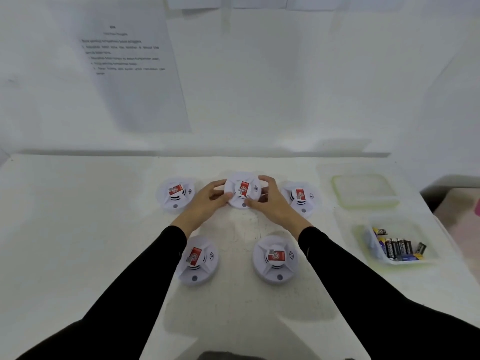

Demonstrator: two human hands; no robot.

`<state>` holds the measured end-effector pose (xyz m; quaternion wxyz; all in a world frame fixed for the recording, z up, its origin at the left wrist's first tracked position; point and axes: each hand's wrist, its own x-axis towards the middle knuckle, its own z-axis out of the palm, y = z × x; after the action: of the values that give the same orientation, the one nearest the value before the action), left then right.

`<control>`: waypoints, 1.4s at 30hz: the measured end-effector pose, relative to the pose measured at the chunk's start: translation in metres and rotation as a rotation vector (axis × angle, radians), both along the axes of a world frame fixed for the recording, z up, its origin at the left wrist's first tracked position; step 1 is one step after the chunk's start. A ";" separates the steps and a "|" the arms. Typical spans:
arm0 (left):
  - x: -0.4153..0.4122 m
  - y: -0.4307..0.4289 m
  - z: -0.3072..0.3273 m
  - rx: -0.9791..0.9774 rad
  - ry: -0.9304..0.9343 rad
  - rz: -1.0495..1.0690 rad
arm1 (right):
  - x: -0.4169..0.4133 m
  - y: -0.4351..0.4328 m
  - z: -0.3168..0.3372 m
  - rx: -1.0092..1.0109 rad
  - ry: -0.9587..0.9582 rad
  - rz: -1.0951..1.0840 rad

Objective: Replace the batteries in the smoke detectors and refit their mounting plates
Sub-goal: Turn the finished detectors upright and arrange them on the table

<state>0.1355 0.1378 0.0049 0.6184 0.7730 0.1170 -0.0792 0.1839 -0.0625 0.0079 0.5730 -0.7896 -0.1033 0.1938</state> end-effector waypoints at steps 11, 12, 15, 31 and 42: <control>-0.002 0.004 -0.007 -0.011 -0.061 0.003 | 0.008 -0.002 -0.005 0.021 -0.054 0.080; -0.002 0.004 -0.006 -0.017 -0.065 0.000 | 0.007 -0.002 -0.005 0.026 -0.057 0.076; -0.004 0.004 -0.005 -0.031 -0.076 -0.005 | 0.006 -0.002 -0.009 0.043 -0.066 0.063; -0.002 0.009 -0.011 -0.060 -0.095 -0.008 | 0.003 0.000 -0.008 0.065 -0.093 0.048; -0.002 0.008 -0.013 -0.074 -0.099 -0.008 | 0.004 0.001 -0.012 0.070 -0.082 0.038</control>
<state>0.1334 0.1461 -0.0079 0.6512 0.7532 0.0801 -0.0475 0.1880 -0.0617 -0.0040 0.5919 -0.7741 -0.1486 0.1683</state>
